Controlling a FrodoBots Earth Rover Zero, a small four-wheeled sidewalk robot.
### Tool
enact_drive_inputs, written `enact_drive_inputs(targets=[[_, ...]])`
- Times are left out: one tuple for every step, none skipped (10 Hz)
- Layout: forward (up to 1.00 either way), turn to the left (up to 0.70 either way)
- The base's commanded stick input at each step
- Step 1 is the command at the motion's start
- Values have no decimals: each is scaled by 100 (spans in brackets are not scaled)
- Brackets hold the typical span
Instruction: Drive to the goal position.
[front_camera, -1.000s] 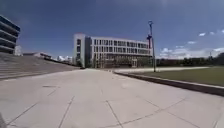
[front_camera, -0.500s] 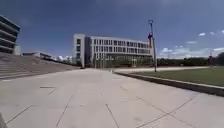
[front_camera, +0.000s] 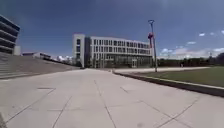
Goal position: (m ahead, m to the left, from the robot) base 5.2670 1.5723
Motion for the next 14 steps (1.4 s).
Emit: enact_drive_inputs(targets=[[26,0],[26,0],[26,0],[25,0],[25,0],[26,0],[26,0],[25,0],[25,0],[25,0],[26,0],[25,0],[25,0],[26,0]])
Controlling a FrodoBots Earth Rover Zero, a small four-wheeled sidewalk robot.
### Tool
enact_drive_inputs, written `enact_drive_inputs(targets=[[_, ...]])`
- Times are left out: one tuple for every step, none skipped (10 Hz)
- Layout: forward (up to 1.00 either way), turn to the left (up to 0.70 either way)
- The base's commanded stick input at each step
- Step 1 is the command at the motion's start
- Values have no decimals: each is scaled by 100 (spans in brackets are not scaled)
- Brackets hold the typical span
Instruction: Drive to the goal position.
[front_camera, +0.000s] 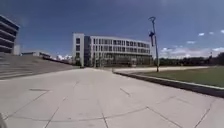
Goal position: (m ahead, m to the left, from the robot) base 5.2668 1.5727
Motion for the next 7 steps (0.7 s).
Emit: enact_drive_inputs(targets=[[25,0],[25,0],[25,0],[25,0],[25,0],[25,0],[26,0]])
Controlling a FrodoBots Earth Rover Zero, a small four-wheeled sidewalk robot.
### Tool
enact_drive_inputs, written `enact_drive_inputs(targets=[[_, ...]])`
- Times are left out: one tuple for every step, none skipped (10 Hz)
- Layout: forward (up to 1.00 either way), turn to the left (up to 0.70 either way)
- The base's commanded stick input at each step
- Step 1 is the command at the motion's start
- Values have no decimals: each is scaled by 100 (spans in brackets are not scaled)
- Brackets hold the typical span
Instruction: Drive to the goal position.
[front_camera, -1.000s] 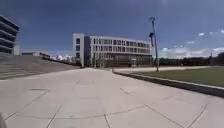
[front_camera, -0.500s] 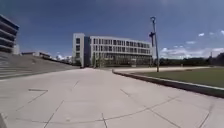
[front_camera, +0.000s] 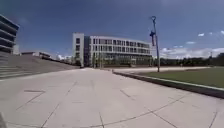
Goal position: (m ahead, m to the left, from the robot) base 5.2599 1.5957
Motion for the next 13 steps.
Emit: enact_drive_inputs(targets=[[25,0],[25,0],[26,0],[49,0],[59,0],[61,0],[68,0],[70,0],[70,0],[70,0],[70,3],[70,8],[70,15]])
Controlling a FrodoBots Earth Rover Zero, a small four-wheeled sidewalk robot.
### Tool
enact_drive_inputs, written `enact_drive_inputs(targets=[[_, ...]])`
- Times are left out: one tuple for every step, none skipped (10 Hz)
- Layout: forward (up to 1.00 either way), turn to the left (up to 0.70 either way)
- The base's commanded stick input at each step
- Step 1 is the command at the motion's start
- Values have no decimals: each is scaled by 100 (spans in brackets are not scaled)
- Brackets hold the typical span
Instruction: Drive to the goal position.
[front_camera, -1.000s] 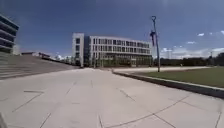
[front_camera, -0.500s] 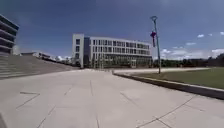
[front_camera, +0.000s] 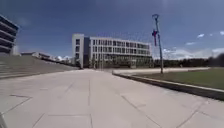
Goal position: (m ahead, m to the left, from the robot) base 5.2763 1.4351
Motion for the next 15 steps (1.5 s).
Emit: enact_drive_inputs(targets=[[70,18],[70,14],[70,2],[65,2],[60,3],[60,3],[60,2],[60,1],[56,0],[54,0],[54,2],[54,3],[54,2],[52,0],[32,0]])
